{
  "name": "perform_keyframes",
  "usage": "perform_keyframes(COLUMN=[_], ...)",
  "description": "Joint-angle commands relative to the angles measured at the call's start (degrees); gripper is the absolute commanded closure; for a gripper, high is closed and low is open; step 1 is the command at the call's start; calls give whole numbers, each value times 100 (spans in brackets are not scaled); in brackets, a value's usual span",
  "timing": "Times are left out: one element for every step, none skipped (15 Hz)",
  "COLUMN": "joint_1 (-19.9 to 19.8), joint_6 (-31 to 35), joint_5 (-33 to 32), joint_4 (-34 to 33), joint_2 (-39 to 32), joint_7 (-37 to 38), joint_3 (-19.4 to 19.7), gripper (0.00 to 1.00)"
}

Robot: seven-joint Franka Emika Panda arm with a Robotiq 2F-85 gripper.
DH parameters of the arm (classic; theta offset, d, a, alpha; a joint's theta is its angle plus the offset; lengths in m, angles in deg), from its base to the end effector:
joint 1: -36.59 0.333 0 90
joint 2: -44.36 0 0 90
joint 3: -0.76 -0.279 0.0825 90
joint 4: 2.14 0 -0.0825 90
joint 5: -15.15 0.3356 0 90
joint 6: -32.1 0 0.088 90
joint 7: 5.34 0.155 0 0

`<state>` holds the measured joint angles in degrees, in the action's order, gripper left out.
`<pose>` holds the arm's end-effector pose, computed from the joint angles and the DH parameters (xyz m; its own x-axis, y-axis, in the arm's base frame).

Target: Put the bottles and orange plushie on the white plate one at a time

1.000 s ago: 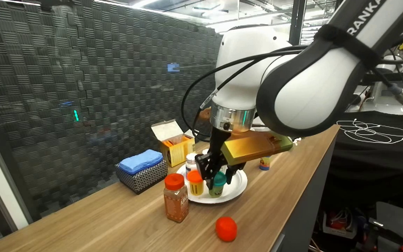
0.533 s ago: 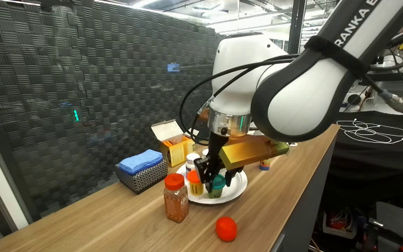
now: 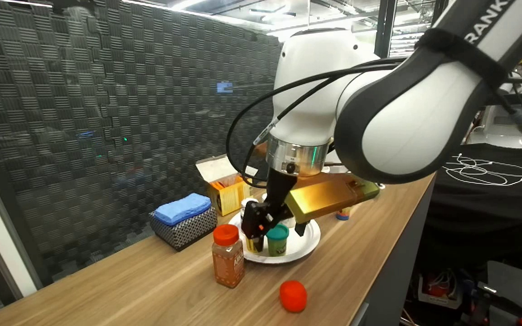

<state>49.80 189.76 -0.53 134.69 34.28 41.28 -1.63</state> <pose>0.4770 0.1400 0.2209 0.9316 -0.2904 0.2187 -0.2917 -0.9561 -0.0268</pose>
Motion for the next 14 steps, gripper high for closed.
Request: perform_keyframes(joint_1=[192, 192, 338, 347, 370, 409, 267, 284, 291, 291, 250, 227, 204, 179], joint_6=[91, 73, 7, -53, -87, -129, -209, -298, -404, -532, -640, -747, -822, -856], joint_5=[-511, -699, -932, -1009, -1007, -883, -566, -325, -135, 6, 44, 64, -33, -224], joint_4=[392, 434, 430, 425, 433, 394, 313, 233, 91, -29, -143, -238, -374, -503], joint_2=[672, 803, 899, 983, 1060, 1065, 1015, 992, 876, 802, 721, 684, 583, 486], joint_7=[262, 362, 650, 648, 571, 349, -53, -365, -632, -853, -1070, -1243, -1358, -1414], joint_3=[54, 30, -15, -75, -138, -212, -495, -607, -710, -790, -809, -822, -804, -753], gripper=[0, 0, 0, 0, 0, 0, 0, 0, 0, 0, 0, 0, 0, 0])
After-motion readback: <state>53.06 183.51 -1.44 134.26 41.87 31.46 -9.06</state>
